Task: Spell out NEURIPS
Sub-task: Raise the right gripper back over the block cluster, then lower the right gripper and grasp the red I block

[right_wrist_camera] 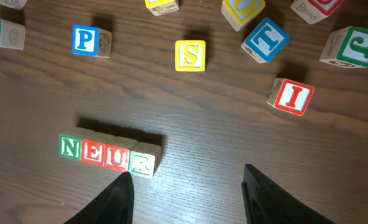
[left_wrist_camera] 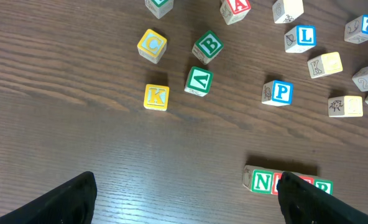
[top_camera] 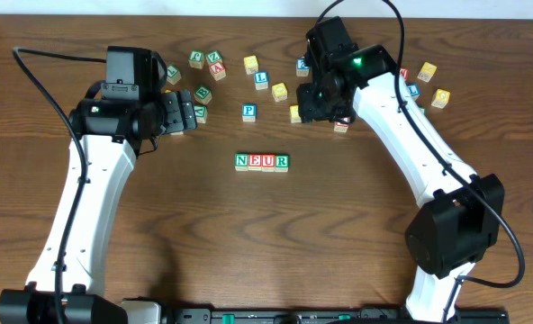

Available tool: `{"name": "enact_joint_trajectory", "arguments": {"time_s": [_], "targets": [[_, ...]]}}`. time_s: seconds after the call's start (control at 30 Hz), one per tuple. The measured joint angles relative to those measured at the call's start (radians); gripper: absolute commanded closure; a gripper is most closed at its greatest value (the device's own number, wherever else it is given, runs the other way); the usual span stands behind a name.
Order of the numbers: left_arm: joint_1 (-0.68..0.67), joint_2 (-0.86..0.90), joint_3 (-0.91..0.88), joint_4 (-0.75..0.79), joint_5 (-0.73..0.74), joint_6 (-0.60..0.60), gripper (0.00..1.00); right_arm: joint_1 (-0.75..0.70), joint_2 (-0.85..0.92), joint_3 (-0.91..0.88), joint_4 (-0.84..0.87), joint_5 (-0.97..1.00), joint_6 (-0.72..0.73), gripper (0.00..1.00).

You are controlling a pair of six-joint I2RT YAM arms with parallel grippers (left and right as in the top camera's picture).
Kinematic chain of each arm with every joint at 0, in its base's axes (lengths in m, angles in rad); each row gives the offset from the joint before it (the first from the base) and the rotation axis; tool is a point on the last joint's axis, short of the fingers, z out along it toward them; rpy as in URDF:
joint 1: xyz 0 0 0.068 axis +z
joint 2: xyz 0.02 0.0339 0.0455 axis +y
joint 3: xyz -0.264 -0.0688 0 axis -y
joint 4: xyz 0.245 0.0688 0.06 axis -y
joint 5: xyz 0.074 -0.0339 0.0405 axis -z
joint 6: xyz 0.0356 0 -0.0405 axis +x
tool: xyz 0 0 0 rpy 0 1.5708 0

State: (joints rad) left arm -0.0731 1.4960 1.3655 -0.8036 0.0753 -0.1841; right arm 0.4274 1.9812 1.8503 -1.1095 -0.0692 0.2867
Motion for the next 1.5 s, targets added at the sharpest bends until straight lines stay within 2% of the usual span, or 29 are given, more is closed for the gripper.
{"name": "enact_joint_trajectory", "arguments": {"time_s": [0.37, 0.6, 0.97, 1.13, 1.4, 1.5], "targets": [[0.0, 0.034, 0.0, 0.0, 0.0, 0.0, 0.09, -0.057, 0.001, 0.0, -0.024, 0.104, 0.151, 0.47], [0.0, 0.053, 0.0, 0.004, 0.0, 0.0, 0.09, -0.135, 0.063, 0.001, -0.031, 0.123, 0.178, 0.38], [0.0, 0.053, 0.0, 0.012, 0.0, 0.0, 0.09, -0.15, 0.203, 0.001, 0.024, 0.129, 0.18, 0.37], [0.0, 0.053, 0.0, 0.012, 0.0, 0.0, 0.09, -0.15, 0.25, 0.001, 0.06, 0.129, 0.18, 0.41], [0.0, 0.053, 0.0, 0.012, 0.0, 0.0, 0.09, -0.15, 0.328, 0.001, 0.084, 0.129, 0.184, 0.57], [0.0, 0.053, 0.0, 0.012, 0.0, 0.0, 0.09, -0.15, 0.333, 0.001, 0.097, 0.129, 0.18, 0.59]]}}
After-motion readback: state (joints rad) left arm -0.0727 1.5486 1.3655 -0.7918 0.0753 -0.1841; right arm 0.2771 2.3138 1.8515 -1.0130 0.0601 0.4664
